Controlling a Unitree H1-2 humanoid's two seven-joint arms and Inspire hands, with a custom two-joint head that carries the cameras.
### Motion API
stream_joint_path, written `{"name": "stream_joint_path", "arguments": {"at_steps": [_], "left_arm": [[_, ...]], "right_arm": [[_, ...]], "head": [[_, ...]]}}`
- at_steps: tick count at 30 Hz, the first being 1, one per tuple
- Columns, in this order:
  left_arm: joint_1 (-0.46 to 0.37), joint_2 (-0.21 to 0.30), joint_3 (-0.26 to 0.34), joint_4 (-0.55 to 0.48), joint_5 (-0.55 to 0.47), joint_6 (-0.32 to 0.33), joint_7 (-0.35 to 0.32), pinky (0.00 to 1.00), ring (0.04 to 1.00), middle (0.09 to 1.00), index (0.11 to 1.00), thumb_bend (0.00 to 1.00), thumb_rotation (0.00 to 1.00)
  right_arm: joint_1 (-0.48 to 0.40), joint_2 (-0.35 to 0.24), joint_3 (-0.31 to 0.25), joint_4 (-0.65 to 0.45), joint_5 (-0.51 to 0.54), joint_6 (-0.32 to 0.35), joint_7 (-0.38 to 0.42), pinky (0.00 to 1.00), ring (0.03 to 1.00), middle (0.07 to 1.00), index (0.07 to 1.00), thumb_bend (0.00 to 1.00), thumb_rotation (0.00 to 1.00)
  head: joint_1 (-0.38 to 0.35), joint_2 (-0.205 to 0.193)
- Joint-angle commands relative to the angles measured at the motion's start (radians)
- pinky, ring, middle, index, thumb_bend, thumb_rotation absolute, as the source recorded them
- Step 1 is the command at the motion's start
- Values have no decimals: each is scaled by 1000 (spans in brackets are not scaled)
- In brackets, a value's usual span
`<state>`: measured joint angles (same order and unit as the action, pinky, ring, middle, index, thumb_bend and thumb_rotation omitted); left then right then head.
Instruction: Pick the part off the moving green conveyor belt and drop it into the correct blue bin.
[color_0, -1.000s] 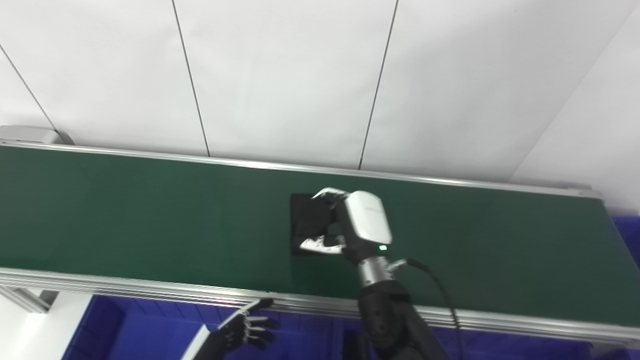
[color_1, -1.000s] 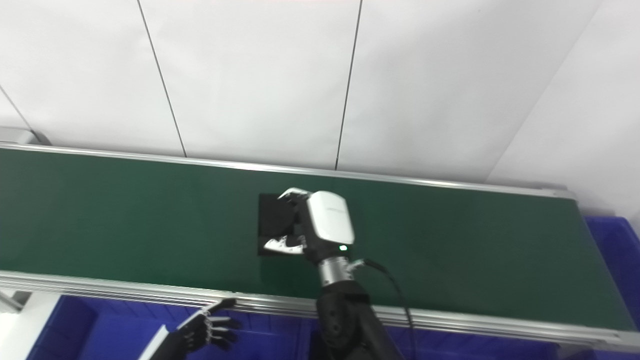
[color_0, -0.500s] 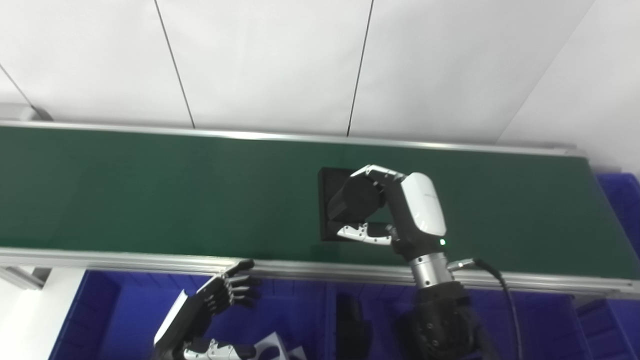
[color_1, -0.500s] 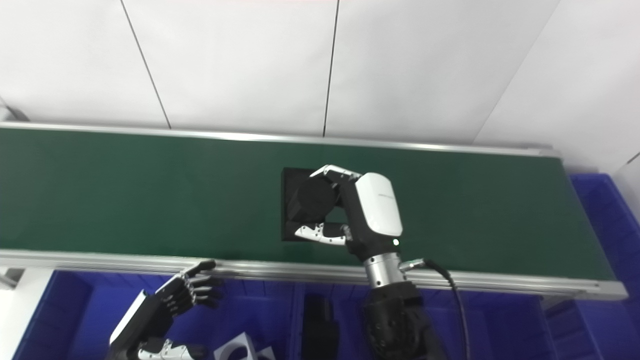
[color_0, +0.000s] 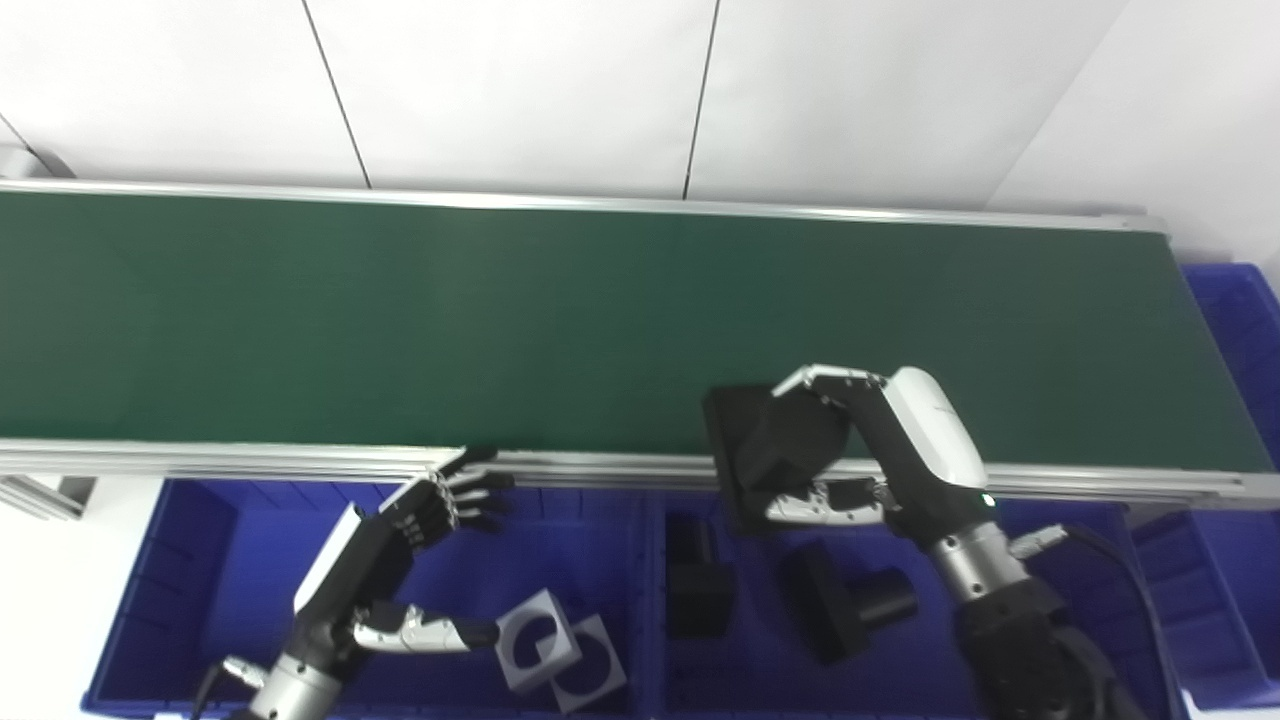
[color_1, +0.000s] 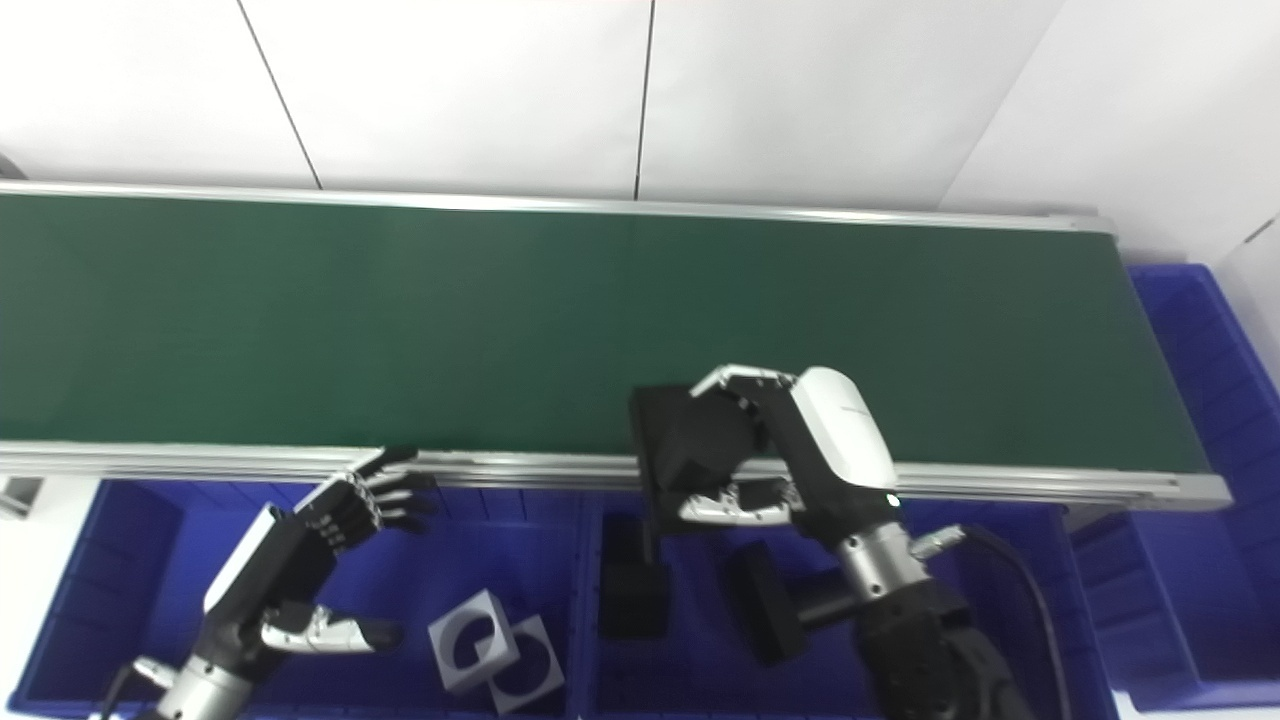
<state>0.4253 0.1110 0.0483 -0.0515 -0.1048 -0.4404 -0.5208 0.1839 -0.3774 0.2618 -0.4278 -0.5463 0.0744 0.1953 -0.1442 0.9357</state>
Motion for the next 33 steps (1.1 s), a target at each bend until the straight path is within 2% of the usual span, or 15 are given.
{"name": "stream_joint_path", "arguments": {"at_steps": [1, 6, 9, 14, 18, 20, 22, 24, 25, 27, 28, 30, 33], "left_arm": [[-8, 12, 4, -30, 0, -29, -3, 640, 714, 783, 869, 866, 300], [-8, 22, 5, -33, -16, -29, -5, 643, 717, 784, 873, 864, 281], [-6, 31, 3, -40, -12, -29, -1, 643, 719, 785, 874, 861, 280], [-5, 39, 7, -39, -22, -29, -4, 646, 720, 785, 874, 861, 272], [-3, 43, 6, -45, -22, -29, 0, 644, 719, 786, 872, 861, 267], [-1, 44, 5, -50, -20, -29, 3, 646, 721, 786, 872, 861, 269], [1, 45, 6, -52, -20, -29, 4, 644, 720, 783, 871, 864, 269], [2, 45, 7, -53, -22, -29, 4, 645, 720, 783, 872, 865, 273], [3, 45, 7, -53, -24, -29, 3, 645, 720, 783, 873, 865, 267], [3, 46, 8, -52, -27, -29, 1, 645, 720, 783, 874, 866, 264], [3, 47, 7, -52, -28, -29, 0, 648, 722, 785, 876, 863, 263], [4, 47, 7, -53, -27, -29, 0, 648, 722, 787, 876, 862, 272], [7, 46, 8, -55, -26, -29, 3, 651, 721, 786, 876, 867, 277]], "right_arm": [[-10, -34, -8, -43, 20, -49, 30, 322, 388, 454, 488, 506, 127], [7, -104, -7, -23, 8, -40, 99, 357, 417, 483, 487, 509, 129], [11, -124, -3, -5, -3, -40, 123, 361, 420, 488, 487, 510, 126], [7, -138, 12, 22, -76, -16, 158, 407, 457, 513, 489, 511, 130], [-5, -126, 28, 70, -150, -13, 163, 428, 481, 529, 489, 512, 132], [-13, -118, 39, 96, -176, 1, 180, 466, 523, 553, 489, 512, 133], [-19, -108, 49, 115, -191, 24, 208, 556, 582, 584, 491, 514, 136], [-26, -98, 60, 129, -204, 53, 243, 641, 652, 640, 494, 515, 142], [-29, -94, 65, 133, -212, 67, 260, 704, 714, 697, 496, 515, 150], [-30, -90, 71, 131, -225, 87, 282, 730, 740, 722, 496, 515, 153], [-29, -86, 72, 130, -232, 93, 286, 741, 762, 745, 609, 606, 232], [-25, -79, 72, 120, -241, 107, 298, 760, 810, 802, 741, 714, 374], [-12, -74, 67, 91, -240, 114, 303, 796, 852, 846, 812, 775, 487]], "head": [[-6, 7], [-15, 17], [-21, 22], [-30, 25], [-29, 27], [-28, 27], [-28, 28], [-31, 29], [-31, 29], [-30, 30], [-30, 30], [-30, 31], [-30, 31]]}}
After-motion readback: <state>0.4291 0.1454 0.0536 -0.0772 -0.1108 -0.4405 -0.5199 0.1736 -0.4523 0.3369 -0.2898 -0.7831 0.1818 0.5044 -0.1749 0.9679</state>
